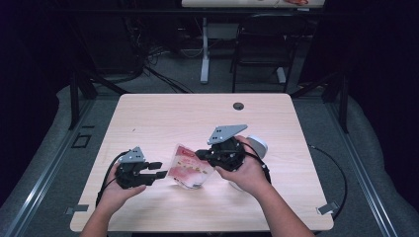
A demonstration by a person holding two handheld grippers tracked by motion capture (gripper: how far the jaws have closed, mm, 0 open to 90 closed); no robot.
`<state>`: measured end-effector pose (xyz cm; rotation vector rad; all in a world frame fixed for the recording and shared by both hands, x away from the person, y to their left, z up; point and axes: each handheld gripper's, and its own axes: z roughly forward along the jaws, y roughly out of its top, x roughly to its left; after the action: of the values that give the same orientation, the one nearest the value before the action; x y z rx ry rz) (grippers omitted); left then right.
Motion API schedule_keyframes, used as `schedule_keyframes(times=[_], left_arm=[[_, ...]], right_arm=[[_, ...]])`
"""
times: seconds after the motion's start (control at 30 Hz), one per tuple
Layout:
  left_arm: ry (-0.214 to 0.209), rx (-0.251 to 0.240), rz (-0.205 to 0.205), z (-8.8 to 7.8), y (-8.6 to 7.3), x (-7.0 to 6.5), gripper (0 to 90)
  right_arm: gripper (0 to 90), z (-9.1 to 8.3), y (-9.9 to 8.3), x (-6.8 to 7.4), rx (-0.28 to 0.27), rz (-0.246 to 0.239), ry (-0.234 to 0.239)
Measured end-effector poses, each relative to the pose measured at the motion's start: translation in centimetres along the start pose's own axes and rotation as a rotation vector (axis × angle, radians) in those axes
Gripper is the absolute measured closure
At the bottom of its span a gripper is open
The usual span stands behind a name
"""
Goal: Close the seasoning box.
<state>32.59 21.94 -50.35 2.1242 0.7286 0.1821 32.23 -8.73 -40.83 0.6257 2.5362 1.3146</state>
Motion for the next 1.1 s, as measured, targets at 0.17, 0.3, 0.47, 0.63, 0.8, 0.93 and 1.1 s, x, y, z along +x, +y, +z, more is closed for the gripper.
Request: schedule_keyframes(times=[0.17, 0.3, 0.47, 0.63, 0.8, 0.93, 1.1], left_arm=[[-0.005, -0.001, 0.000, -0.1, 0.0, -0.1, 57.0], [0.000, 0.001, -0.001, -0.1, 0.0, -0.1, 56.7], [-0.006, 0.001, 0.000, -0.1, 0.1, -0.2, 56.6], [0.000, -0.002, 0.003, -0.1, 0.1, -0.3, 56.6], [-0.002, -0.008, 0.007, -0.3, 0.1, -0.3, 56.6], [-0.007, -0.002, 0.007, -0.1, 0.1, -0.4, 55.7], [-0.014, 0.010, 0.015, 0.1, 0.1, -0.6, 54.5]], right_arm=[[89.6, 0.3, 0.3, 0.2, 0.004, -0.010, 0.004], [89.5, 0.6, 0.5, 0.3, 0.007, -0.013, 0.008], [89.4, 0.9, 0.8, 0.5, 0.011, -0.020, 0.017], [89.3, 1.2, 1.1, 0.6, 0.019, -0.029, 0.020], [89.0, 1.7, 1.4, 0.9, 0.023, -0.037, 0.027], [88.9, 2.1, 1.6, 1.1, 0.023, -0.035, 0.037], [88.4, 2.6, 2.1, 1.4, 0.036, -0.050, 0.042]])
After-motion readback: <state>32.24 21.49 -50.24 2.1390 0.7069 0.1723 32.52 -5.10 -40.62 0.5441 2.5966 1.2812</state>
